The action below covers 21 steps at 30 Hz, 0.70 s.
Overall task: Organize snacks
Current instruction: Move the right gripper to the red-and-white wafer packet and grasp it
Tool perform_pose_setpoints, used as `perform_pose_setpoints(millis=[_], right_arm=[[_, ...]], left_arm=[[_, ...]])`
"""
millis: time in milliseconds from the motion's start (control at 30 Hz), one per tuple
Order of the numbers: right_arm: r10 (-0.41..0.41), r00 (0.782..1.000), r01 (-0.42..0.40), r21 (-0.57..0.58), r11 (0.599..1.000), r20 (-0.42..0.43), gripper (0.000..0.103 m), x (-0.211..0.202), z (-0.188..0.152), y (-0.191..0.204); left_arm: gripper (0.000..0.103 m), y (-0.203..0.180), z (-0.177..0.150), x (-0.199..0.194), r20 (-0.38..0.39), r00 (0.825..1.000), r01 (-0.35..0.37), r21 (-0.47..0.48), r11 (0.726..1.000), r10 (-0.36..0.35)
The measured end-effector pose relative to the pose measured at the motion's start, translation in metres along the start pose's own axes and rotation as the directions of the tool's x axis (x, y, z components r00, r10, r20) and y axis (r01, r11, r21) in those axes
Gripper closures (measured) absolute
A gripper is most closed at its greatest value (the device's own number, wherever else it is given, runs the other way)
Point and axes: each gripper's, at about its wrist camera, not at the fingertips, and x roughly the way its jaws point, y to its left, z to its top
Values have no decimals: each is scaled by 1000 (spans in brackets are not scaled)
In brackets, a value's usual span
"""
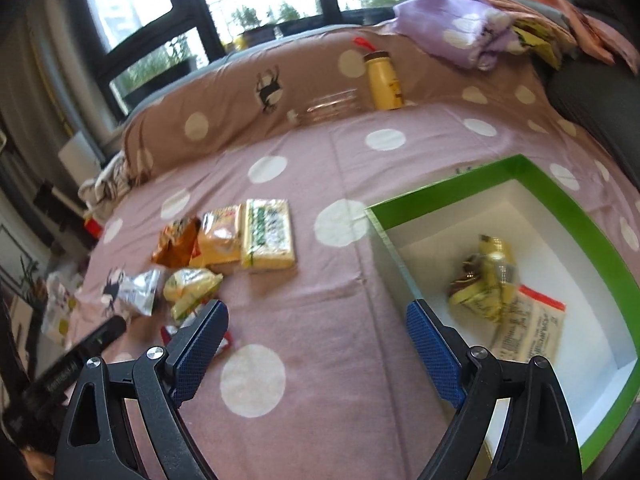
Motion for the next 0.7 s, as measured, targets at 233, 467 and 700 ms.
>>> perform_pose_setpoints(millis=[233, 467, 700], right_arm=[[101, 990, -109, -79, 991, -101, 13, 25, -1, 44], [161, 968, -182, -95, 979, -190, 12, 45, 21, 77], [171, 950, -214, -144, 966, -261, 12, 85, 24, 92]], left_arm=[[10, 11, 1, 8, -28, 999, -22, 6, 1000, 22], [11, 8, 5, 25, -77, 996, 39, -3, 999, -39], [21, -4, 3, 51, -170, 983, 65, -2, 998, -64]])
